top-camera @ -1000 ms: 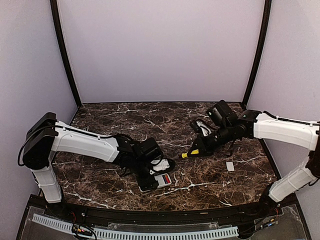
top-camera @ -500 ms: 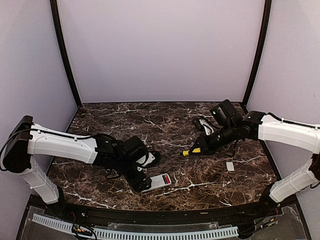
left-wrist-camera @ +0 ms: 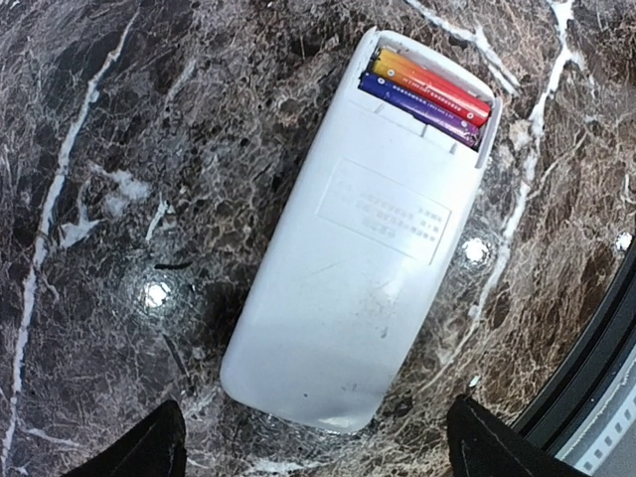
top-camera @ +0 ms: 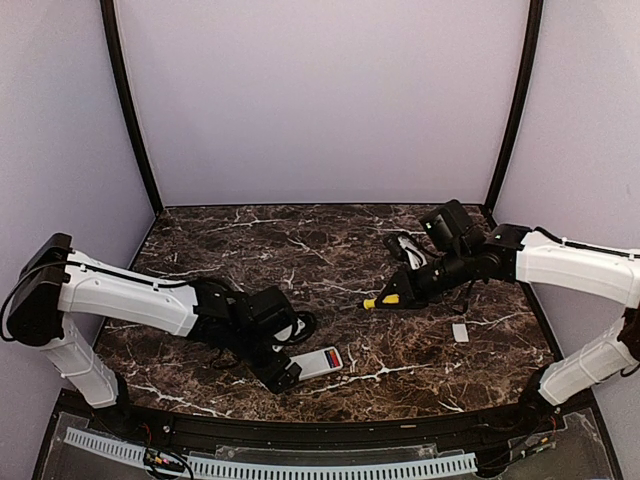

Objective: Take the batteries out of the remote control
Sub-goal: Adjust the remote control without the battery cover at the center of the board.

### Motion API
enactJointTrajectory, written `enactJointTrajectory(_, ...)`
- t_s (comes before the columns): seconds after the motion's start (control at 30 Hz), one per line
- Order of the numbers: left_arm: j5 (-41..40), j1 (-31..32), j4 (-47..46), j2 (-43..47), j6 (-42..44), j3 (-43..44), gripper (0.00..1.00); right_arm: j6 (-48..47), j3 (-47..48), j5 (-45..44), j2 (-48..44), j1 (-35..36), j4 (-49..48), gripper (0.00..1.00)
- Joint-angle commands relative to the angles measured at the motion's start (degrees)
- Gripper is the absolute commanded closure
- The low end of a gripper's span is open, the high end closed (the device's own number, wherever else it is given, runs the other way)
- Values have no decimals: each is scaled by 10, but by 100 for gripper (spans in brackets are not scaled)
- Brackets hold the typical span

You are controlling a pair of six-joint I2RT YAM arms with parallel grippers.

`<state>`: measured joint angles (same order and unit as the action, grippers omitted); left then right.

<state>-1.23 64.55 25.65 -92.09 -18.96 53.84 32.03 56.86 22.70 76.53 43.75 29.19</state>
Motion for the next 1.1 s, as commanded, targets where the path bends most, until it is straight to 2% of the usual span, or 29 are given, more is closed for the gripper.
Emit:
enactJointTrajectory(0.0, -34, 6, 26, -10, -6, 3, 10, 8, -9, 5, -8, -2, -28, 100)
enactJointTrajectory(0.53, -121, 7, 53, -47, -18, 25, 9, 8, -4, 10, 5, -2, -39, 100)
enactJointTrajectory(0.73, -167, 7, 73, -72, -52, 42, 9, 9, -6, 11, 5, -2, -39, 100)
enactJointTrajectory(1.07, -189, -19, 51, -80, -71, 61, 9, 11, -10, 16, 9, -2, -41, 100)
